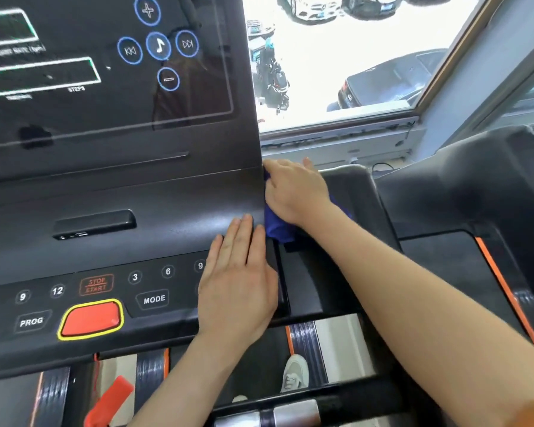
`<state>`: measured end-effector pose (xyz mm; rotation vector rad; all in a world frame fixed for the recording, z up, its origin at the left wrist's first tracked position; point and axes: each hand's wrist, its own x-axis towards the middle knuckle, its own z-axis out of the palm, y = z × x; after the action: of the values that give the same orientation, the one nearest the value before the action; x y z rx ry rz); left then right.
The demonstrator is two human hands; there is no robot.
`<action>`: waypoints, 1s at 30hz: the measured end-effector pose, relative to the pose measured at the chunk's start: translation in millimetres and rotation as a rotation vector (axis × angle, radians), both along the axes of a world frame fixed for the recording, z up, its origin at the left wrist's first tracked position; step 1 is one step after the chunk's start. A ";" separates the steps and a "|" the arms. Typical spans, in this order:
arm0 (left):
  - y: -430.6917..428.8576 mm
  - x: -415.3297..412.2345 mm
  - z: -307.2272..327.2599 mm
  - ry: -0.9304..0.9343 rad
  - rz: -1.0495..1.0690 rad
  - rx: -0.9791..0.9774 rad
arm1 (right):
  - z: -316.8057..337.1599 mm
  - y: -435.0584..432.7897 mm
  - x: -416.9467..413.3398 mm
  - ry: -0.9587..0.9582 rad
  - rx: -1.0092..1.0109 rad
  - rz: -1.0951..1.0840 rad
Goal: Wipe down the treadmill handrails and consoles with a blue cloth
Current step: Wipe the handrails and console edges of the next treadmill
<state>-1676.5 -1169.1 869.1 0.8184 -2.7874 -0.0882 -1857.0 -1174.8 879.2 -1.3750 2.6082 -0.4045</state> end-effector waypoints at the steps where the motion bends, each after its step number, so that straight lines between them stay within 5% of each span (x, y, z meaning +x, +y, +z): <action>1: 0.1 0.2 0.2 0.007 -0.001 0.000 | -0.9 4.9 -4.2 0.039 0.014 0.006; 7: -2.4 -1.9 -4.4 0.101 -0.021 -0.047 | -4.6 64.5 -53.3 0.168 0.103 -0.349; 12: -4.7 -2.2 -5.3 0.141 -0.046 -0.029 | -16.9 24.3 34.1 0.061 -0.085 -0.053; 18: -3.8 -1.9 -8.3 0.191 -0.049 -0.047 | -16.1 115.2 72.4 0.163 0.020 0.010; 23: -2.0 -1.5 -5.1 0.155 -0.059 0.024 | -18.3 137.5 88.7 0.201 -0.049 -0.034; 30: -0.4 5.6 -2.9 0.066 -0.165 0.012 | -5.7 63.6 43.3 0.060 0.128 -0.232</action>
<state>-1670.8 -1169.5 866.2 0.5755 -2.7894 -0.1580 -1813.7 -1111.2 873.5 -1.0652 2.7985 -0.2234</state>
